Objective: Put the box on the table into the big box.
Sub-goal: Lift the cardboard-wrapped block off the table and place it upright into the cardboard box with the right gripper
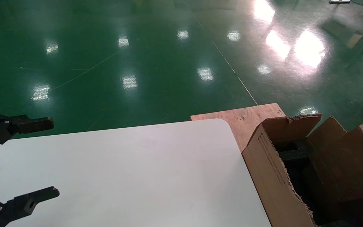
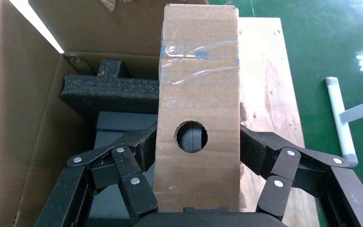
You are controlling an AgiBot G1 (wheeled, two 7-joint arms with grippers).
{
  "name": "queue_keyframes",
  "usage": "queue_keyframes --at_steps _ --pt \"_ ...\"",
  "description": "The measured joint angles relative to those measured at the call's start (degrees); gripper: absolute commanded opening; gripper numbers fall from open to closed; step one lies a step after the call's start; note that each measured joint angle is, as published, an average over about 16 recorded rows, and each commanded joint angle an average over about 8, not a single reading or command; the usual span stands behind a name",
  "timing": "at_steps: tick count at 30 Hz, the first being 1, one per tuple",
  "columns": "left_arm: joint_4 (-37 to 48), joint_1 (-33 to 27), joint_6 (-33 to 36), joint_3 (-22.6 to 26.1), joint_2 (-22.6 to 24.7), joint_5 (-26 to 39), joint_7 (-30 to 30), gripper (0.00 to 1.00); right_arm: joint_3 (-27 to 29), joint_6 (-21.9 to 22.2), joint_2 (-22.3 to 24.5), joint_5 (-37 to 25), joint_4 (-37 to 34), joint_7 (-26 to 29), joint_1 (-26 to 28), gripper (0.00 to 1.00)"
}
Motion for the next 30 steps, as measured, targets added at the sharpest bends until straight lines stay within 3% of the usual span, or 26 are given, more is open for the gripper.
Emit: queue_keyframes --at_steps 14,30 --pt "0.0 0.0 0.0 0.0 0.0 0.0 0.0 1.0 10.0 -3.5 2.1 -4.7 0.0 0.1 -4.2 0.0" --pt "0.0 0.0 0.0 0.0 0.0 0.0 0.0 1.0 16.6 -0.7 6.6 -10.9 8.9 7.0 -9.5 0.0"
